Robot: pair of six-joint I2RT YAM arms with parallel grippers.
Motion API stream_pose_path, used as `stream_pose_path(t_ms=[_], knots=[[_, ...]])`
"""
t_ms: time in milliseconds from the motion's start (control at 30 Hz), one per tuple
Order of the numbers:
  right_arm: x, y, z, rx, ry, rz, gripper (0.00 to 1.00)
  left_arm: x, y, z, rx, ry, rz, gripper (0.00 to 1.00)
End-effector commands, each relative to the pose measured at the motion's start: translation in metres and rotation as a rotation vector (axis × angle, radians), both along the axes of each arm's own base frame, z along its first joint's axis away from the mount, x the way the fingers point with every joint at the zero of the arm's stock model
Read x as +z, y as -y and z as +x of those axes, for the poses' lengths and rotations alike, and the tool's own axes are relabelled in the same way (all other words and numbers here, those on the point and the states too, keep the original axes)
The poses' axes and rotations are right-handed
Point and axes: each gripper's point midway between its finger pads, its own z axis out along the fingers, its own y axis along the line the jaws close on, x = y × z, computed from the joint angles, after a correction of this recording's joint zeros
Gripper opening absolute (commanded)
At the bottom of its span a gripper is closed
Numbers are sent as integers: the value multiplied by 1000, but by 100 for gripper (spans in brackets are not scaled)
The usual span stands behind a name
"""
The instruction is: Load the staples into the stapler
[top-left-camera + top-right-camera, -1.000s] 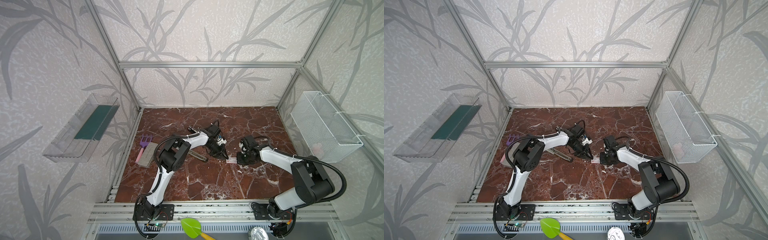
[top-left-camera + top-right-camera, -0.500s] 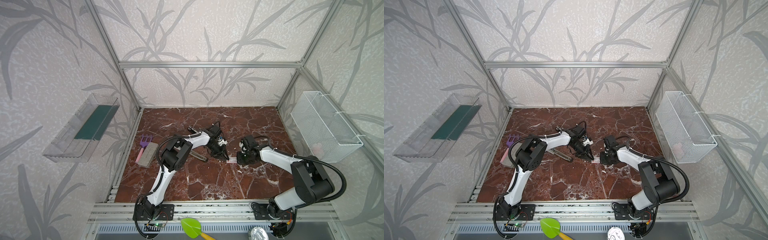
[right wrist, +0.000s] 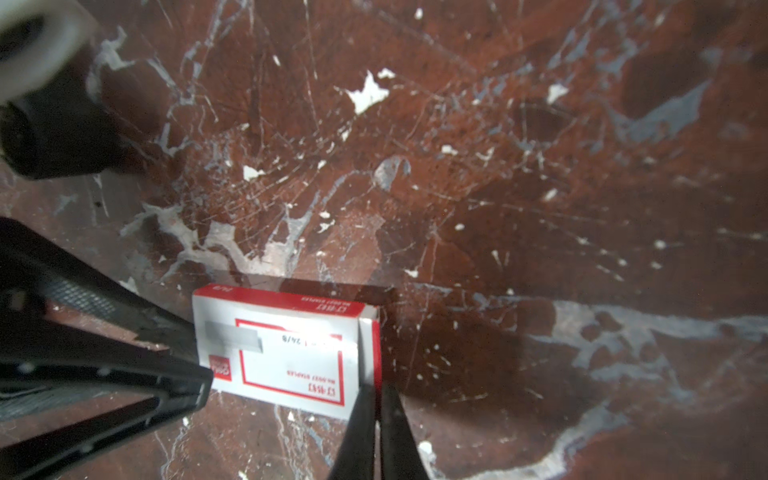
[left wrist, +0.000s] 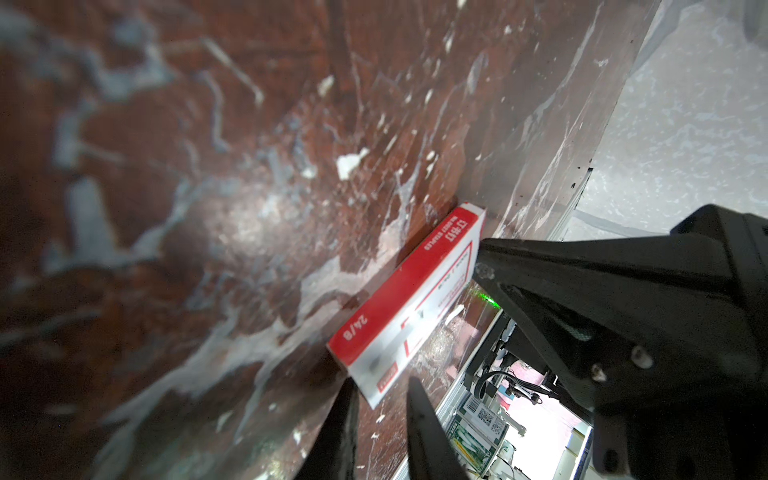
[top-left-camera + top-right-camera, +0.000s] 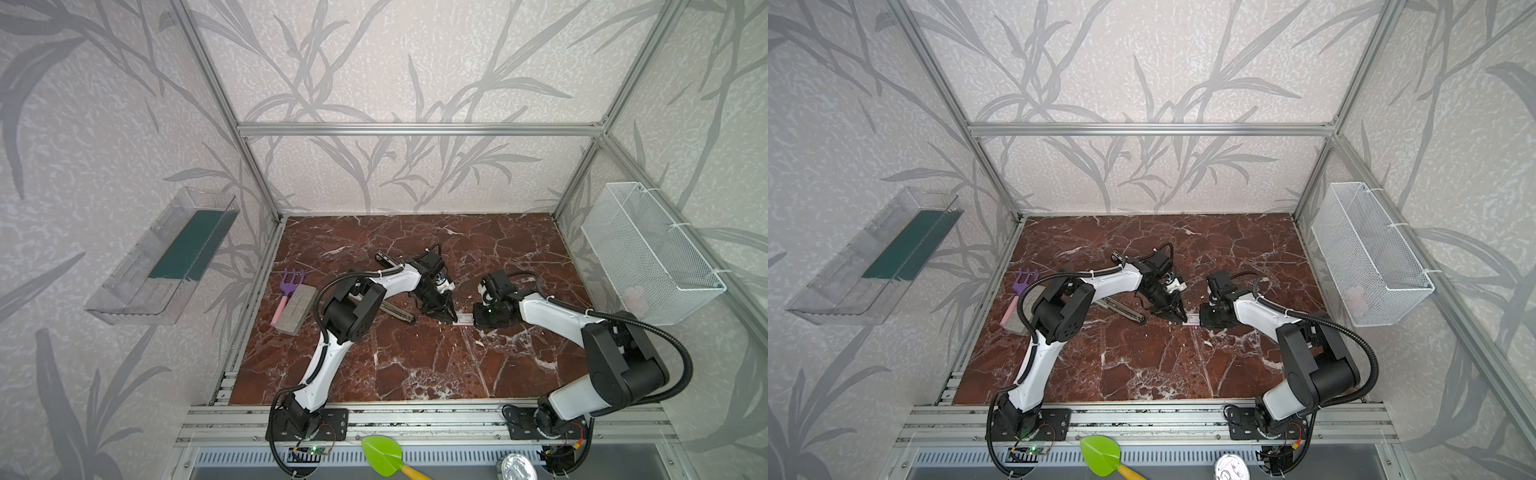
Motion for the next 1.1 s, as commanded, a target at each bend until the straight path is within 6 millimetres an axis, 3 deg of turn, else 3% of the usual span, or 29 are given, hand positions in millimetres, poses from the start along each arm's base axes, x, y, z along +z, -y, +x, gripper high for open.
stream_pose_path(t_ms=[0,167,367,1067], knots=[[-3,-1,-3,-5,-15,9,9,6,5,0,-6,5,-24,20],[-3,-1,-3,-3,-17,8,9,3,6,-2,-9,-3,-26,18],[-4,2,-4,-10,-21,-9,7,-1,7,-2,-12,-10,-24,0],[3,24,-2,-38,-8,-138,4,6,-7,-2,9,20,-22,0]])
